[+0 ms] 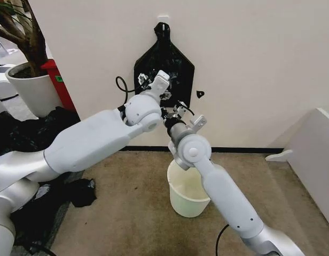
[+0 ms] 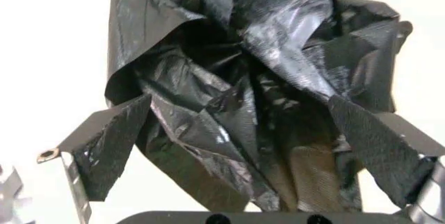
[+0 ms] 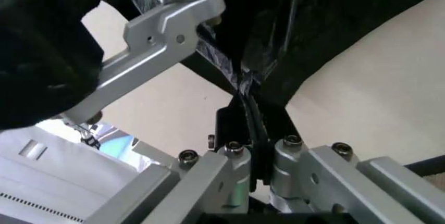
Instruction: Place the garbage bag over the trash bin.
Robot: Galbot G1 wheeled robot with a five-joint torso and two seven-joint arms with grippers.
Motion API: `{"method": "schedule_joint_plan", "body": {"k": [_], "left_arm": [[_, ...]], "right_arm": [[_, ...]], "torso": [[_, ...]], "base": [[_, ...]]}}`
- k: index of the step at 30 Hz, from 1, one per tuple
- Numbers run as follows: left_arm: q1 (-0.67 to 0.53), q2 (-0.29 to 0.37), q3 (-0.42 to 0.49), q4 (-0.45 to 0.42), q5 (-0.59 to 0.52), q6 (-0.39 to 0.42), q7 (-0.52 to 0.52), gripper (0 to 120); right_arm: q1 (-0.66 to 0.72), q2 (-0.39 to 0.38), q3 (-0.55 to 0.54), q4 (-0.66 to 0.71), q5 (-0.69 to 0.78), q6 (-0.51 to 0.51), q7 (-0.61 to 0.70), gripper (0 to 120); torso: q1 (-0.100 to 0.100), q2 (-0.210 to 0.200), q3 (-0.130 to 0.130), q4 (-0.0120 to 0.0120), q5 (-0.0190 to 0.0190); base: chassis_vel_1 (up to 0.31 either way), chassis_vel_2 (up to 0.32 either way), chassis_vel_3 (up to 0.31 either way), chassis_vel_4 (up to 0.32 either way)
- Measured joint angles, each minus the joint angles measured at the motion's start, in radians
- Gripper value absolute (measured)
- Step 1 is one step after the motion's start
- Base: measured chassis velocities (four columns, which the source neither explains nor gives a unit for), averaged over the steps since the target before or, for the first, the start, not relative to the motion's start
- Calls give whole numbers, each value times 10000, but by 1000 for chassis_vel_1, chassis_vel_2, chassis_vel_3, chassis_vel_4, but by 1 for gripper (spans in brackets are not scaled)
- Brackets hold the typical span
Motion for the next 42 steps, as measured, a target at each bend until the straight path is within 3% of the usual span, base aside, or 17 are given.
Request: {"method": "schedule_joint_plan", "body": {"k": [15, 20, 25, 42], "left_arm": [[-86, -604, 7, 1389, 418, -1, 266, 100], [-156, -1082, -15, 2076, 818, -1, 485, 100], [-211, -1230, -124, 2261, 922, -1, 494, 100], [-261, -473, -572, 2105, 911, -1, 414, 100]], "right_arm": [[-59, -37, -96, 205, 5, 0, 50, 0], [-103, -39, -167, 299, 13, 0, 66, 0], [-144, -120, -142, 314, 19, -2, 65, 0], [-291, -584, 409, 221, 17, -99, -87, 0]], "torso": [[0, 0, 1, 2, -2], [0, 0, 1, 0, -1], [0, 0, 1, 0, -1], [0, 0, 1, 0, -2]], "base": [[0, 0, 0, 0], [0, 0, 0, 0], [0, 0, 0, 0], [0, 0, 0, 0]]}}
